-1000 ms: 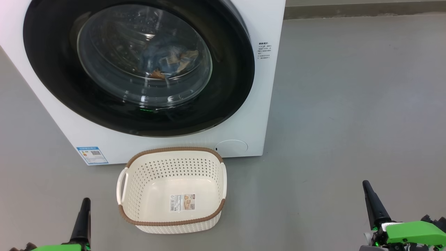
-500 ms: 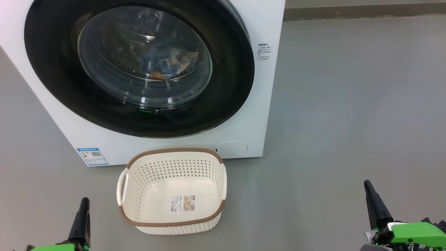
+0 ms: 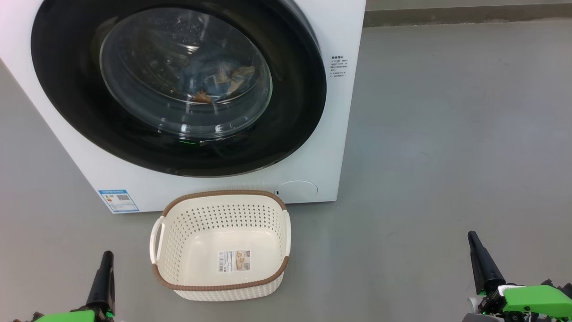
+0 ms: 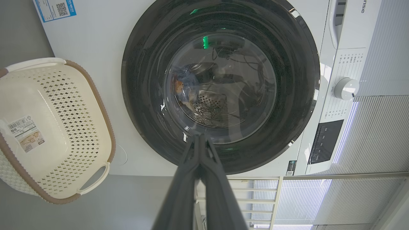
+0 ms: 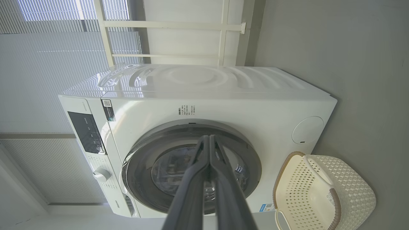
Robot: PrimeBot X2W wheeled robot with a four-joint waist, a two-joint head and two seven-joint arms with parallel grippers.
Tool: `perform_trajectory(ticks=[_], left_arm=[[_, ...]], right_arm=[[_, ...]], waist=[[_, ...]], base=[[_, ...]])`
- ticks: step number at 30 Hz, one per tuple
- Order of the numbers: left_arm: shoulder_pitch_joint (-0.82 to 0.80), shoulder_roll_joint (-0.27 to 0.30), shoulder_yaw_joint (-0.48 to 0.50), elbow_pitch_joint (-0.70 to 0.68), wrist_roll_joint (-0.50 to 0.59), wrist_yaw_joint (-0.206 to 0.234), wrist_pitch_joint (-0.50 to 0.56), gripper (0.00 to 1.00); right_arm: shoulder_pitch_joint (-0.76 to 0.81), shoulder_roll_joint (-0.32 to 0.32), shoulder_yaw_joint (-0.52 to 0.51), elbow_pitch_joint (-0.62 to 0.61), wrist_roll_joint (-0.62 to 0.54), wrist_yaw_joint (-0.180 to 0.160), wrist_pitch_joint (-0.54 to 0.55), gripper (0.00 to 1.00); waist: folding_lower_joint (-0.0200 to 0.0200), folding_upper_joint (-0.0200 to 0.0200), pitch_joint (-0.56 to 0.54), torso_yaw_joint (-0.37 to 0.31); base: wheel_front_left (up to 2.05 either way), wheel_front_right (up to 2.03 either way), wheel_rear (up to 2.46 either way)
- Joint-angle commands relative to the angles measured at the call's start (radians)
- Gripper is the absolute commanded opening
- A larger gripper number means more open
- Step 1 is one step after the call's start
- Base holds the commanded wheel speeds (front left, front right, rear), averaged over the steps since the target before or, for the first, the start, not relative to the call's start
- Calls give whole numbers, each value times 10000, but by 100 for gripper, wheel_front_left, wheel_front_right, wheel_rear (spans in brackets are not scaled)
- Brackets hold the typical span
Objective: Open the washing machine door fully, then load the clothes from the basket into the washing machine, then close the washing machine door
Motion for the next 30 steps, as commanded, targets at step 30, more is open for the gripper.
perform_trajectory(ticks=[30], left_arm=[[-391,65,400,-184,38,-31,139,0]], right_arm=[[-452,3,200,-240,-8,-11,67,0]], waist=[[0,0,0,0]], base=[[0,0,0]])
